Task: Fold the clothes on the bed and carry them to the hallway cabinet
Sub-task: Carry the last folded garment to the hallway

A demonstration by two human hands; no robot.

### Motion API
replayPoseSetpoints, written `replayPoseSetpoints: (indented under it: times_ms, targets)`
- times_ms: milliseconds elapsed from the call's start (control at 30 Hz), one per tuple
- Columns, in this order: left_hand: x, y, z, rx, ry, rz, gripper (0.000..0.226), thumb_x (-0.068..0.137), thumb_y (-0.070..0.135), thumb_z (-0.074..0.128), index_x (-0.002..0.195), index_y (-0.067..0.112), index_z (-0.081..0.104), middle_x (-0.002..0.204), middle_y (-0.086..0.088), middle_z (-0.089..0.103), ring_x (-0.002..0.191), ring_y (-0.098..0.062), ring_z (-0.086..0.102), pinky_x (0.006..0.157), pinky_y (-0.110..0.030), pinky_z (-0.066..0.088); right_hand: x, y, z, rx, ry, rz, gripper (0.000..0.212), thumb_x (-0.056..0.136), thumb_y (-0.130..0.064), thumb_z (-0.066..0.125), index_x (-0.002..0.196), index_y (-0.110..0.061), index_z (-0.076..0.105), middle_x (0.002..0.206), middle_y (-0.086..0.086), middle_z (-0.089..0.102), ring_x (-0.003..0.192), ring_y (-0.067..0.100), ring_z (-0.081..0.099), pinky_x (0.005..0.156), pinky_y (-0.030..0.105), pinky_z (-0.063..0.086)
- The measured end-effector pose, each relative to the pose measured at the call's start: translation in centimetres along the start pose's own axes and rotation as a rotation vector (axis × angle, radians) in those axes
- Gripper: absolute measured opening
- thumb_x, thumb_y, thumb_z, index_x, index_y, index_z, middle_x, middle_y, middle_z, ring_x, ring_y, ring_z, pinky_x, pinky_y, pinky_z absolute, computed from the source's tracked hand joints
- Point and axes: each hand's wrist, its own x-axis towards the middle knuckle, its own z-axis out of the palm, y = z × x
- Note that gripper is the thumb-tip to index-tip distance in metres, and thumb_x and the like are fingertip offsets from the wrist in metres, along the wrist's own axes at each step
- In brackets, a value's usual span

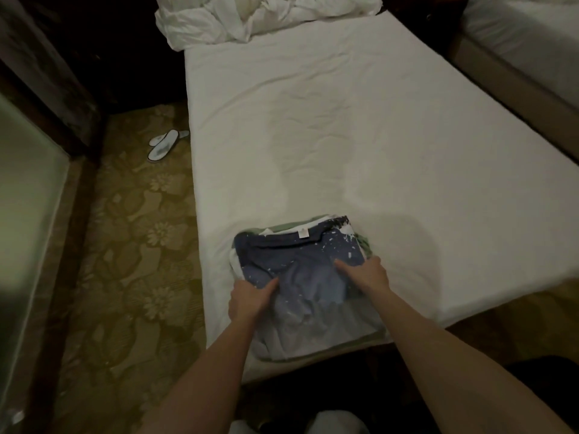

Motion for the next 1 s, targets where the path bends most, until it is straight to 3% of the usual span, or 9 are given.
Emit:
replayPoseSetpoints:
  times_ms: [67,167,267,367,500,667,833,1000]
  targets:
    - [0.8,-0.2,0.6,-0.035,-0.007,0.029,0.084,0.076,0.053,0.077,0.139,0.007,0.047,0.136,-0.017,0.056,0.122,-0.037,0.055,0.099,-0.04,0.046,0.3,-0.3,0.9,0.111,-0.044,-0.047,0.096,0.071,-0.047,0.084,0.142,-0.003,0.036,0.14,0.017,0.052,0.125,0.035,0.053,0.099,0.039,0.045]
    - [0.9,-0.5,0.7,-0.145,-0.07,0.129,0.065,0.08,0.039,0.078,0.135,0.013,0.054,0.131,-0.012,0.062,0.121,-0.034,0.058,0.102,-0.041,0.047,-0.1,-0.7,1.7,0.206,-0.161,-0.108,0.069,0.072,-0.031,0.086,0.131,-0.008,0.058,0.128,0.013,0.064,0.111,0.029,0.063,0.094,0.04,0.053]
    - [-0.7,-0.5,-0.8,-0.42,-0.215,0.165,0.066,0.089,0.024,0.073,0.145,0.014,0.041,0.134,-0.005,0.056,0.123,-0.028,0.056,0.103,-0.041,0.047,-1.9,-1.3,1.1,0.347,-0.303,-0.101,0.072,0.067,-0.028,0.089,0.13,-0.013,0.058,0.12,0.01,0.068,0.101,0.028,0.068,0.087,0.045,0.058]
    - [-3.0,-0.4,-3.4,-0.458,-0.274,0.205,0.057,0.093,0.021,0.067,0.144,0.013,0.044,0.135,-0.003,0.058,0.123,-0.025,0.057,0.103,-0.039,0.049,-5.0,-2.8,-0.6,0.422,-0.37,-0.101,0.06,0.069,-0.024,0.088,0.122,-0.015,0.061,0.113,0.01,0.071,0.095,0.029,0.07,0.085,0.048,0.059]
    - [-7.6,-0.1,-8.5,-0.482,-0.175,0.198,0.057,0.091,0.024,0.07,0.142,0.013,0.047,0.13,-0.003,0.061,0.119,-0.023,0.059,0.103,-0.043,0.049,-10.5,-5.9,-3.5,0.492,-0.409,-0.11,0.039,0.078,-0.011,0.081,0.114,-0.011,0.066,0.104,0.011,0.074,0.09,0.03,0.072,0.078,0.042,0.06]
    - [-13.9,-0.5,-16.2,-0.615,-0.092,0.152,0.055,0.086,0.021,0.076,0.134,0.017,0.05,0.117,0.005,0.063,0.112,-0.02,0.062,0.098,-0.041,0.052,-18.2,-10.9,-5.8,0.469,-0.509,-0.144,0.039,0.074,-0.015,0.085,0.108,-0.013,0.066,0.102,0.007,0.074,0.091,0.028,0.072,0.082,0.044,0.06]
    - [-20.4,-2.6,-23.8,-0.714,0.01,0.163,0.054,0.079,0.021,0.082,0.124,0.026,0.051,0.111,0.013,0.064,0.1,-0.007,0.063,0.079,-0.022,0.054,-25.9,-15.6,-4.9,0.422,-0.62,-0.2,0.041,0.074,-0.016,0.085,0.11,-0.008,0.066,0.102,0.01,0.075,0.092,0.029,0.072,0.082,0.045,0.06]
    - [-26.5,-7.7,-30.1,-0.779,0.142,0.145,0.038,0.079,0.02,0.082,0.105,0.034,0.057,0.107,0.007,0.069,0.101,-0.011,0.067,0.08,-0.027,0.055,-33.7,-18.5,-1.1,0.343,-0.744,-0.282,0.051,0.071,-0.021,0.087,0.116,-0.007,0.068,0.104,0.008,0.075,0.093,0.027,0.072,0.082,0.044,0.06]
